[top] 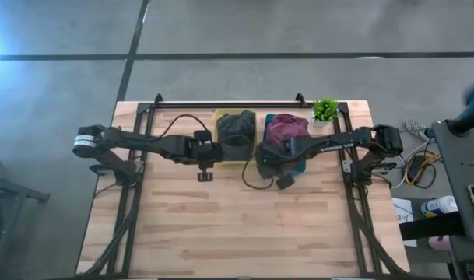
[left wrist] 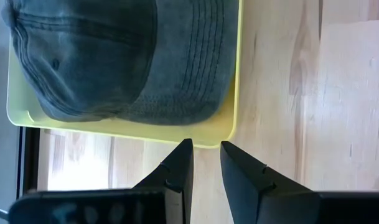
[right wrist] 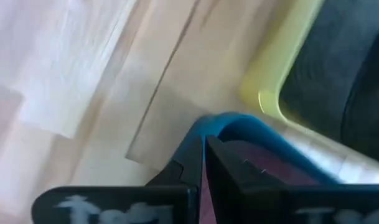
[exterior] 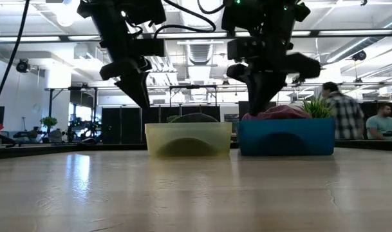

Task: Sort caps
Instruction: Adjust the bins

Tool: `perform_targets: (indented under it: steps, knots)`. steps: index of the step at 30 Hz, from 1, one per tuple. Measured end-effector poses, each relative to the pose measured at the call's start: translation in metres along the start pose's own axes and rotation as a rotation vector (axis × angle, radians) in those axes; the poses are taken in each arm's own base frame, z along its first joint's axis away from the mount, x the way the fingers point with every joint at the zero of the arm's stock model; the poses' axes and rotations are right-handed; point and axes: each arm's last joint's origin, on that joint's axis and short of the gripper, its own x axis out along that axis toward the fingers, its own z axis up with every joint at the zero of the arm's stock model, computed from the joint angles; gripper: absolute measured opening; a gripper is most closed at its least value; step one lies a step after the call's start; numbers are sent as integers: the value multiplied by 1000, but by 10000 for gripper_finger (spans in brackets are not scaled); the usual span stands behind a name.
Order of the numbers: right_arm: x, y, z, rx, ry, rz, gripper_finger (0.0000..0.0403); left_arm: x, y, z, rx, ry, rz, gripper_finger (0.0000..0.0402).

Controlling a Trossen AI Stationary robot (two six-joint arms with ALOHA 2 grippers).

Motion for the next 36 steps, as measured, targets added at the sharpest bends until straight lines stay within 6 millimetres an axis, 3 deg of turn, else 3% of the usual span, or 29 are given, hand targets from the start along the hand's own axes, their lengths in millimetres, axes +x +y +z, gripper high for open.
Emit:
perform_targets:
  steps: [4, 8, 14, 21, 26, 36]
  knots:
    - [-7, -3, 4, 174, -22, 34, 30, 0, 0, 0, -1, 2, 0, 76]
    - [-8, -2, 6, 261, -44, 86, 80, 0, 0, 0, -3, 2, 0, 76]
    - [7, 3, -5, 308, 47, 24, 148, -1, 0, -4, 7, 36, -3, 75]
    - [19, 4, -6, 423, 61, 15, 170, -1, 0, -9, 0, 88, -2, 76]
    - [27, 4, -6, 380, 62, 17, 150, -1, 0, -9, 2, 92, -2, 76]
    - [30, -8, -15, 193, 79, 20, 25, -1, -1, -12, -71, 113, 1, 75]
